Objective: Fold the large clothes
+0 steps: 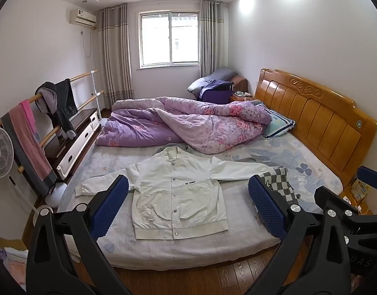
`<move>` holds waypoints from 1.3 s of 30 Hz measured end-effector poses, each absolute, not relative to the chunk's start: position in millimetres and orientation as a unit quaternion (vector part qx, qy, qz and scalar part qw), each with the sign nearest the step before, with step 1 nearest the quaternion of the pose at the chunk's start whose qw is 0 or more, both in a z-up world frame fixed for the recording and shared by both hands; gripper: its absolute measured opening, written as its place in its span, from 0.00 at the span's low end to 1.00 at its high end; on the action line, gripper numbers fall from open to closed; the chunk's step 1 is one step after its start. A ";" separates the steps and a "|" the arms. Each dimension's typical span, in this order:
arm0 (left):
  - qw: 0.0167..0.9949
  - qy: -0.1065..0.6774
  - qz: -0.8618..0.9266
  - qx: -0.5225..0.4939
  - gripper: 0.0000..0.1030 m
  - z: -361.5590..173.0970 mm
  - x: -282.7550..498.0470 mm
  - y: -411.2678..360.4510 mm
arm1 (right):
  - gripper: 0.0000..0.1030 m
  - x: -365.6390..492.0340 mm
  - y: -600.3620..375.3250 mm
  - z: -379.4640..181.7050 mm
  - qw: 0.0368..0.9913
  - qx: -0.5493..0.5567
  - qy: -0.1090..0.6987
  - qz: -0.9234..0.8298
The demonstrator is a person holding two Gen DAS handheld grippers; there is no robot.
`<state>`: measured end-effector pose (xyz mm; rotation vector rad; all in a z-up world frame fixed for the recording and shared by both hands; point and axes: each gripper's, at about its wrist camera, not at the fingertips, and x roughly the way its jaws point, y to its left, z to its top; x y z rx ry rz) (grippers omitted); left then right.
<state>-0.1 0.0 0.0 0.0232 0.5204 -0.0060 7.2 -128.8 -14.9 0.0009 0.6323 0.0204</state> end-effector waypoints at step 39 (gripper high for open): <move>0.965 0.263 -0.003 0.012 0.95 0.0 0.1 -0.1 | 0.92 8.4 -127.4 -13.5 0.949 -0.001 0.314 0.010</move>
